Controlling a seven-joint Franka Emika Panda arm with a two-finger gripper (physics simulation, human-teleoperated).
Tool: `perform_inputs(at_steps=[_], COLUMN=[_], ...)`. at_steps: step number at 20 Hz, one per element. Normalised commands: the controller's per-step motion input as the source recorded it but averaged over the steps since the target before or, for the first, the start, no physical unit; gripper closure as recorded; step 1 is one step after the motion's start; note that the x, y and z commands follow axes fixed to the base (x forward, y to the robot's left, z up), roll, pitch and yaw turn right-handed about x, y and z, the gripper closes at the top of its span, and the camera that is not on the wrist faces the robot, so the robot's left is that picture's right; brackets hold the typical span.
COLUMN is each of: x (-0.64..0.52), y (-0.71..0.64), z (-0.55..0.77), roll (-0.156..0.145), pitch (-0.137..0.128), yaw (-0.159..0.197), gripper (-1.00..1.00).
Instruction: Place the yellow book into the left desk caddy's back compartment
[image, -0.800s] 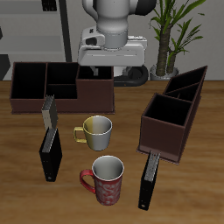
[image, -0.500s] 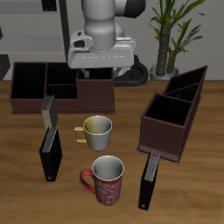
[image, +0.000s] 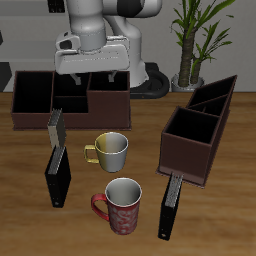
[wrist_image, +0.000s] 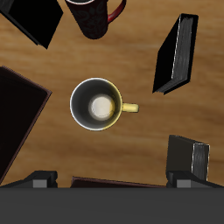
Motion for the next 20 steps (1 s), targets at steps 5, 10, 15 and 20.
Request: perform_inputs(at_steps=[5,10,15,20], x=[-0.12,-0.21,-0.08,-0.04], y=[-0.34,-0.41,-0.31,-0.31], z=[-0.04,-0.12,-0.17,-0.11], roll=[0.005,0.015,-0.007,-0.007], pitch=[-0.008,-0.025,0.006,-0.013], yaw=[-0.02,0.006,-0.03,-0.003], gripper=[-1.0,-1.0,-1.0,-1.0])
